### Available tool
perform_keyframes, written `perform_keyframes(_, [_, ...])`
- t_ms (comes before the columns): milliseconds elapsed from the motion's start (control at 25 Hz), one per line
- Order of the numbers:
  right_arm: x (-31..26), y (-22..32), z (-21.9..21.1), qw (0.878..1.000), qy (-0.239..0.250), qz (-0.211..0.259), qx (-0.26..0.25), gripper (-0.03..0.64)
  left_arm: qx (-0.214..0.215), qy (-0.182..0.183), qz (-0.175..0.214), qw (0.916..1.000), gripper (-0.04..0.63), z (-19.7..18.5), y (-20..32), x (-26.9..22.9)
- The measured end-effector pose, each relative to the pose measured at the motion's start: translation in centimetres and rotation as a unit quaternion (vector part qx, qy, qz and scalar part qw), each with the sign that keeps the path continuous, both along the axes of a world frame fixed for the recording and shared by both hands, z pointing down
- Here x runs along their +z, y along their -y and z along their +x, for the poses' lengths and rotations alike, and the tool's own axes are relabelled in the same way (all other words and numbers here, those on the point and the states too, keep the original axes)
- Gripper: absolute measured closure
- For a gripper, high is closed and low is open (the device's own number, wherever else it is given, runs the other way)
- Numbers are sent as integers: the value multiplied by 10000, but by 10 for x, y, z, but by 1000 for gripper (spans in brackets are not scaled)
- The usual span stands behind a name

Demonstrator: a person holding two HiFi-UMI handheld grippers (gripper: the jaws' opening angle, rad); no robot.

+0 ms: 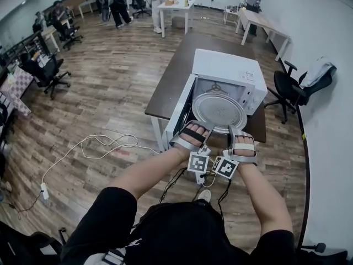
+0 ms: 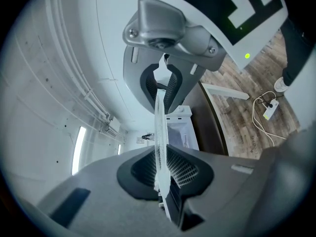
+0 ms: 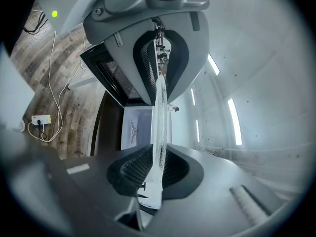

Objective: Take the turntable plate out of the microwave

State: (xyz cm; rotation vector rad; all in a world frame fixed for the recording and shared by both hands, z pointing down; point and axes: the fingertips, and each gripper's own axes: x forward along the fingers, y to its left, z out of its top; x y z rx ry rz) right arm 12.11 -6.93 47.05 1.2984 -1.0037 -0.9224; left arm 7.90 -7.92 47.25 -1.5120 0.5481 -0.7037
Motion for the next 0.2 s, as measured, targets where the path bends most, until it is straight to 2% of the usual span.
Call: perform_keyframes(200, [0,-2,-3,10000,-2,-24,15,565,36,42,42,10000,548,-1,0,-1])
